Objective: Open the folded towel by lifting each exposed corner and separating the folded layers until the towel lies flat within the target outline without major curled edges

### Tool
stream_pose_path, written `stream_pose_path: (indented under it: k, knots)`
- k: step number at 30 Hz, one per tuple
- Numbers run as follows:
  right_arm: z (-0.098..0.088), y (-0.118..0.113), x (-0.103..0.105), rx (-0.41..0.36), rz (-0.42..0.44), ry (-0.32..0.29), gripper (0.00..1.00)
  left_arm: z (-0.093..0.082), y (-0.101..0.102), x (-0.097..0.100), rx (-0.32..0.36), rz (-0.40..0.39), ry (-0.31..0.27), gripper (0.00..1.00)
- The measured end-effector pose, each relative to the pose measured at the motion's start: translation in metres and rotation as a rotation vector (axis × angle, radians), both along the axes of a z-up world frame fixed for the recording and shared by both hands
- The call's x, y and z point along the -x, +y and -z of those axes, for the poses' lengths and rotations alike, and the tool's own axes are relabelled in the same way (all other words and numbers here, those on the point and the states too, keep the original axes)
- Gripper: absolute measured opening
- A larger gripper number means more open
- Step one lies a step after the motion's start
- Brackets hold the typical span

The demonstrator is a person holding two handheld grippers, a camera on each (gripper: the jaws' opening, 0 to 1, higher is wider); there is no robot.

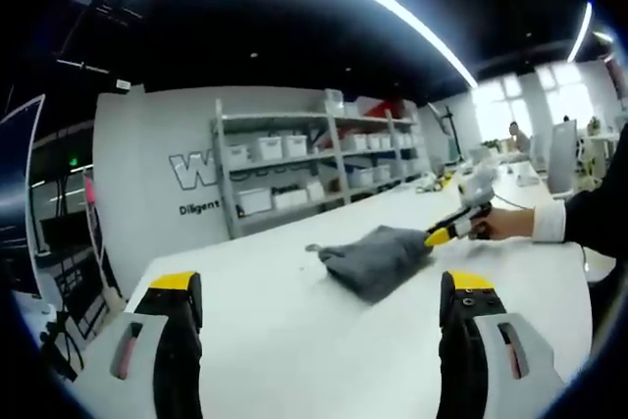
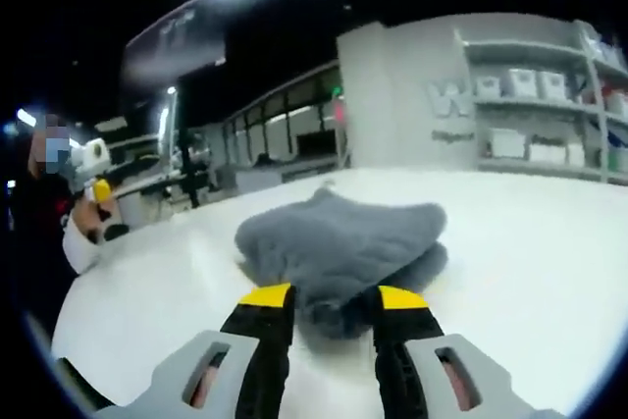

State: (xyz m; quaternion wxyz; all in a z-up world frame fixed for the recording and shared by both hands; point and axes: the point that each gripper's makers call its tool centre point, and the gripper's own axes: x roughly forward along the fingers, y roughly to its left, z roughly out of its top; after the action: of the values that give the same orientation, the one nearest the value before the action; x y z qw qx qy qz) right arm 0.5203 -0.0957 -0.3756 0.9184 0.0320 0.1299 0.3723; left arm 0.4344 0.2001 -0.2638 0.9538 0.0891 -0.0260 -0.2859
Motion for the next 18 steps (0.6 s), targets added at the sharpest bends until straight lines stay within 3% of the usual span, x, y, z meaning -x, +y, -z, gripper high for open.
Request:
stream_pose_path:
  k: [5, 9, 12, 18]
  knots:
    - [0.003, 0.011, 0.002, 0.128, -0.008, -0.070, 0.26, 0.003, -0.003, 0.000, -0.011, 0.004, 0.005, 1.00]
    - [-0.002, 0.017, 0.005, 0.108, -0.022, -0.081, 0.17, 0.003, -0.004, 0.001, -0.009, 0.000, 0.005, 1.00]
    - [-0.010, 0.023, 0.007, 0.032, -0.019, -0.080, 0.15, 0.002, -0.007, 0.003, -0.011, 0.006, 0.001, 1.00]
    - [-0.020, 0.026, 0.011, 0.050, -0.014, -0.139, 0.11, 0.004, -0.010, 0.005, -0.018, 0.012, 0.007, 1.00]
